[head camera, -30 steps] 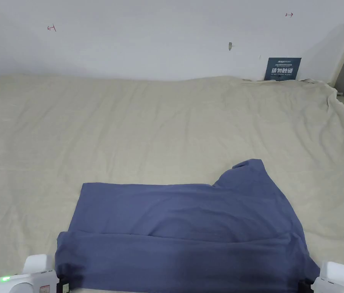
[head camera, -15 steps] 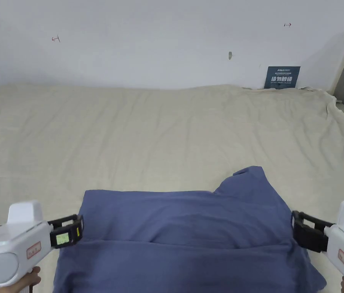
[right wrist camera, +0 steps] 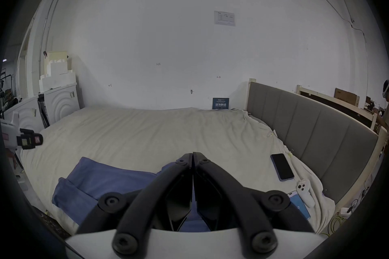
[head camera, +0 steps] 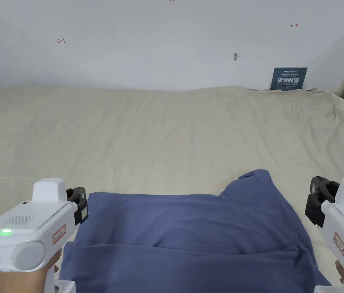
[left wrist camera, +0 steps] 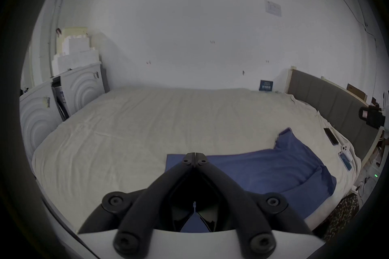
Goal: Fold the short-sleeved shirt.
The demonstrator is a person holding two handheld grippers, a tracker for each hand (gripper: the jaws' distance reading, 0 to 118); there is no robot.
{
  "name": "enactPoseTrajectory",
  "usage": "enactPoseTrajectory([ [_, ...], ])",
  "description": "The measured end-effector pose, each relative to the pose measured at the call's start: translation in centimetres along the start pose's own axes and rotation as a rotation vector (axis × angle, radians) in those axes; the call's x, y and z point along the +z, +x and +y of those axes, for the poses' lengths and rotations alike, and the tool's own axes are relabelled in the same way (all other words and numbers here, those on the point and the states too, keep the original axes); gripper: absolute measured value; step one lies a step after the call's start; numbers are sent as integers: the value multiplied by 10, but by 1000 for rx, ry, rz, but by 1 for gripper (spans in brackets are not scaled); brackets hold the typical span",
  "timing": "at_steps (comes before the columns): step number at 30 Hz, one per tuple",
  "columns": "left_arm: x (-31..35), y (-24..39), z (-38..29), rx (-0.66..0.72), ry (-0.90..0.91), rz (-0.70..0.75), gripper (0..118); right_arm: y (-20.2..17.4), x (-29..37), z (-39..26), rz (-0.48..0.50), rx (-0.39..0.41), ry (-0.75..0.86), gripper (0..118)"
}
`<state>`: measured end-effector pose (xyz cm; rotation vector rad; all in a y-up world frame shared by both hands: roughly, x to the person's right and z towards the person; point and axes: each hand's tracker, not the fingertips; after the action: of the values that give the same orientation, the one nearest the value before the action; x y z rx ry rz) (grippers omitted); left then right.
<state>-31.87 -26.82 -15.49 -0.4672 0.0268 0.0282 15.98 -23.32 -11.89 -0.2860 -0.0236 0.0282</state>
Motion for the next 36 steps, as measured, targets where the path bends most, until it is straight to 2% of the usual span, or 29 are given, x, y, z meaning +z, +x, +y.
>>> enactPoseTrajectory([
  [12, -134, -30, 26, 36, -183, -19, 0, -5, -55, 11, 4, 13, -26, 0],
  [18, -216, -55, 34, 120, -347, -23, 0, -8, -86, 15, -19, 19, -57, 0],
  [19, -229, -58, 33, 128, -370, -22, 5, -8, -91, 14, -22, 19, -64, 0],
  [20, -239, -59, 32, 130, -402, -14, 18, -8, -96, 13, -23, 19, -71, 0],
  [21, -247, -60, 31, 118, -422, -9, 34, -8, -101, 12, -26, 18, -81, 0],
  [23, -265, -61, 26, 98, -471, 10, 73, -7, -111, 10, -32, 20, -96, 0],
  [24, -273, -61, 22, 91, -493, 28, 79, -7, -116, 9, -35, 23, -107, 0],
  [25, -282, -60, 19, 81, -521, 44, 81, -7, -121, 7, -37, 23, -114, 0],
  [30, -306, -57, -3, 38, -605, 52, 80, -2, -142, -3, -37, 20, -154, 0],
  [31, -307, -56, -7, 42, -599, 57, 76, -2, -145, -5, -36, 21, -162, 0],
  [33, -312, -54, -13, 43, -610, 57, 41, -2, -152, -10, -33, 15, -173, 0],
  [34, -313, -52, -16, 40, -623, 38, 41, 0, -156, -12, -30, 9, -182, 0],
  [36, -310, -45, -19, 30, -623, 20, 27, 1, -162, -15, -23, -2, -195, 0],
])
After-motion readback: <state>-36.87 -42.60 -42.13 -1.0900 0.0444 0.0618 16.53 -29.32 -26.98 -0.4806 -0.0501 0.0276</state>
